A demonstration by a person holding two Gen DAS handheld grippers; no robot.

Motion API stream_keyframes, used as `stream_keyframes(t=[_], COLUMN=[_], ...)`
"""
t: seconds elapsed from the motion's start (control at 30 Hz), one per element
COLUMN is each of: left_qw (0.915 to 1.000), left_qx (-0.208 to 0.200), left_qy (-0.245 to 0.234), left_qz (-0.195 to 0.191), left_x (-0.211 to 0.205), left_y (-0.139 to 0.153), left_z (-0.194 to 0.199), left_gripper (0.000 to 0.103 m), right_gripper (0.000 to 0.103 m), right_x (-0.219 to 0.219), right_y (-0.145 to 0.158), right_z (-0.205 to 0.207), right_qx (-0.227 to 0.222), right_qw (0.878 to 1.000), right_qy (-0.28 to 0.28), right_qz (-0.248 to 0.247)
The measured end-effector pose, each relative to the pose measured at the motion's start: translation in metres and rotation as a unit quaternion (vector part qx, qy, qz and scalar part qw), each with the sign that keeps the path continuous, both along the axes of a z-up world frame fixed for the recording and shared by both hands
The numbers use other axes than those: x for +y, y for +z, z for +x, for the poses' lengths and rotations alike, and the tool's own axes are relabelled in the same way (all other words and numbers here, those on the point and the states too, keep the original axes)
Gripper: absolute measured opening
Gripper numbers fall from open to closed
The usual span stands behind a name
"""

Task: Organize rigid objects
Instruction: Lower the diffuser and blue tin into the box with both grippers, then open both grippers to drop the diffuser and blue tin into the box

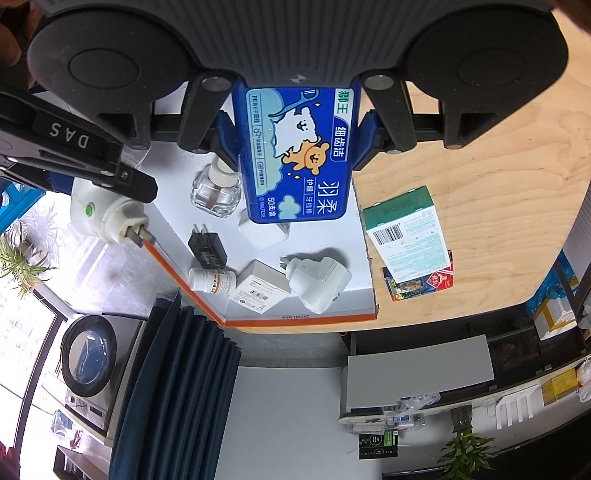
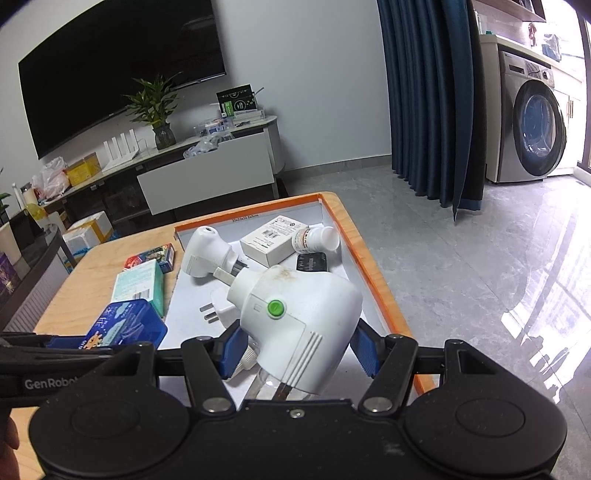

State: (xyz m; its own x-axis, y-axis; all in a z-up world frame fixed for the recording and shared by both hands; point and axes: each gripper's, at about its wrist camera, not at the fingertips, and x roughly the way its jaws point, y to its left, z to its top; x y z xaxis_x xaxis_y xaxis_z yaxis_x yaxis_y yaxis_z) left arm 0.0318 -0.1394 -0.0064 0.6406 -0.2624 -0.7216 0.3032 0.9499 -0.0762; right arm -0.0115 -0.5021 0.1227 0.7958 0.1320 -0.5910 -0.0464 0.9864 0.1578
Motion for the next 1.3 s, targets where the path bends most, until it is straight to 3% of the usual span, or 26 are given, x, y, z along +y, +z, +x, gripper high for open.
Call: stream_keyframes(t=[0.43, 0.6, 0.93, 0.97, 1.3], left_qw=[1.0, 0.9999, 0.9996, 0.9994, 0.998], left_qx=[0.008, 0.011, 0.017, 0.017, -0.004], left_qy=[0.0, -0.003, -0.023, -0.026, -0.056], left_qz=[0.002, 0.0, -0.01, -0.012, -0.03], left_x=[0.0, -0.002, -0.009, -0.01, -0.017], left_y=[-0.006, -0.008, -0.012, -0.012, -0.003], left_z=[0.005, 0.006, 0.007, 0.006, 0.005], left_gripper=[0.063, 0.063, 0.063, 0.063, 0.063], right_gripper=[0.074, 0.08, 0.085, 0.091, 0.091], right_x=[0.003, 0.002, -0.008, -0.008, -0.013], right_y=[-0.01, -0.013, -0.007, -0.006, 0.015], right_z=[0.015, 0.017, 0.016, 0.016, 0.004], right_qx=[0.01, 0.013, 0.006, 0.007, -0.052], right_qw=[1.0, 0.999, 1.0, 0.999, 0.998], right_qy=[-0.002, -0.011, -0.021, -0.025, -0.045], right_qz=[-0.027, -0.041, -0.02, -0.021, -0.008])
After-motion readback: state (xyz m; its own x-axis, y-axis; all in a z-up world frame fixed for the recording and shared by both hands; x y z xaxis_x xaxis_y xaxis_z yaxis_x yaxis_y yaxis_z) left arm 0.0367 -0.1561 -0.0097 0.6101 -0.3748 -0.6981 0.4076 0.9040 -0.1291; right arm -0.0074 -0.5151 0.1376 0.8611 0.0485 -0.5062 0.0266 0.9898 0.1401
